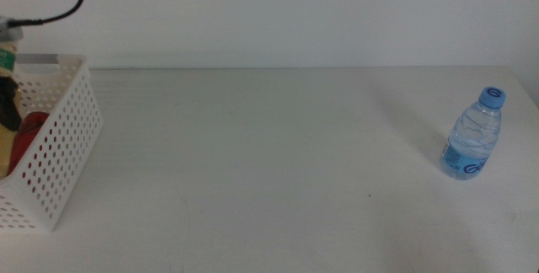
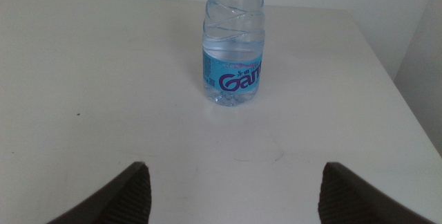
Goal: Use arms to grab the bottles and put them into the dustbin to the left of the table.
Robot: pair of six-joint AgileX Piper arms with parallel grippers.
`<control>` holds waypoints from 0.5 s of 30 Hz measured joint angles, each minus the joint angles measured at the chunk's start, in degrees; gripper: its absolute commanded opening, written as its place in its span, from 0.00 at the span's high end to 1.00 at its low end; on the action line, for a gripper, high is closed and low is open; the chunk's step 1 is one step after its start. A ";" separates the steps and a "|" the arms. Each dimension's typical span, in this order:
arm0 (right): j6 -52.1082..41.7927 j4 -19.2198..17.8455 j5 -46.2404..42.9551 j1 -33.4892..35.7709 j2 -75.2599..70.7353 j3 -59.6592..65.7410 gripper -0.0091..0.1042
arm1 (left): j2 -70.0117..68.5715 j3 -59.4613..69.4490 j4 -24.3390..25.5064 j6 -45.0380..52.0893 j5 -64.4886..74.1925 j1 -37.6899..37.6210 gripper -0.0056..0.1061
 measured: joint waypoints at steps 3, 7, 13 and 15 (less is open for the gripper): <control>0.00 0.00 0.00 0.00 0.00 0.00 0.36 | 2.07 -0.04 0.00 0.00 0.93 0.00 0.99; 0.00 0.00 0.00 0.00 0.00 0.00 0.36 | 4.07 -0.04 -0.50 0.00 1.89 0.00 0.97; 0.00 0.00 0.00 0.00 0.00 0.00 0.36 | 4.31 -0.06 -1.19 0.35 1.88 0.00 0.76; 0.00 0.00 0.00 0.00 0.00 0.00 0.36 | 4.43 -0.06 -1.32 0.49 2.08 0.00 0.64</control>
